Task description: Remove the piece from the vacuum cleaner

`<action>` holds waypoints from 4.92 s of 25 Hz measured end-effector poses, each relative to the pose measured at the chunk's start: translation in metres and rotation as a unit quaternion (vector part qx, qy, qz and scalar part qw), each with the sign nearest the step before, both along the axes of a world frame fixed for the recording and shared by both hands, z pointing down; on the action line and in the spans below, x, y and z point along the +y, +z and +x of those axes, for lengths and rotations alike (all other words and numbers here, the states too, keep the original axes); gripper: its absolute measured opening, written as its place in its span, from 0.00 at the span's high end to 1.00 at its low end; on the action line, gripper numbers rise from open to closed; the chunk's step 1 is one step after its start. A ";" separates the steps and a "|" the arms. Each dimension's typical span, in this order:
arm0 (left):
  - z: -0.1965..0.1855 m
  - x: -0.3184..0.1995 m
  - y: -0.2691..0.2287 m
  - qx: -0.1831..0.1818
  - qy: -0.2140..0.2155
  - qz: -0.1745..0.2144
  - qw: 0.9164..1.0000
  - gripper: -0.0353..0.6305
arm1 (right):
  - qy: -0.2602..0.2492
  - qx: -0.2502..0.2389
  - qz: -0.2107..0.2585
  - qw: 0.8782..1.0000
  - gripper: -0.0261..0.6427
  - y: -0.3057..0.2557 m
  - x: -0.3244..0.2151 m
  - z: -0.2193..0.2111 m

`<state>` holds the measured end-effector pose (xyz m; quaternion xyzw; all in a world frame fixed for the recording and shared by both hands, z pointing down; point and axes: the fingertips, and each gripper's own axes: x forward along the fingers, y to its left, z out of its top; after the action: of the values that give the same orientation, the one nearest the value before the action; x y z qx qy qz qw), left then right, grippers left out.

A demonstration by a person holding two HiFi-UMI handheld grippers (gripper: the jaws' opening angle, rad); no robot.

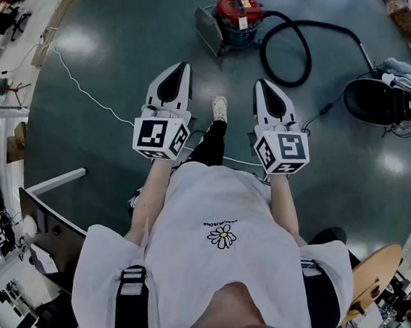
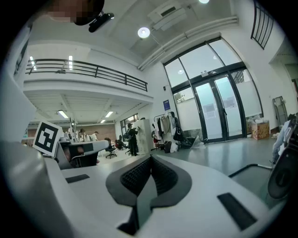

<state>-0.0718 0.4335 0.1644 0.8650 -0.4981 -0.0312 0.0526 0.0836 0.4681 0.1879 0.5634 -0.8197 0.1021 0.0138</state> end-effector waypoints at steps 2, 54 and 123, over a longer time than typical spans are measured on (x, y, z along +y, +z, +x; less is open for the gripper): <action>0.006 -0.040 0.003 0.000 0.001 -0.006 1.000 0.94 | 0.002 0.004 -0.008 1.000 0.95 0.003 -0.036 0.006; 0.024 -0.606 0.578 0.072 -0.183 -0.500 0.843 0.72 | -0.170 0.213 -0.277 0.921 0.95 0.497 -0.693 -0.031; -0.022 -0.531 0.611 0.047 -0.199 -0.491 0.847 0.91 | -0.158 0.272 -0.378 0.871 0.95 0.539 -0.689 -0.044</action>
<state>-0.0938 -0.0978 0.7756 0.6060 -0.6071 0.1668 0.4861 0.0400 -0.2204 0.7268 0.3834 -0.7606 0.2432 0.4641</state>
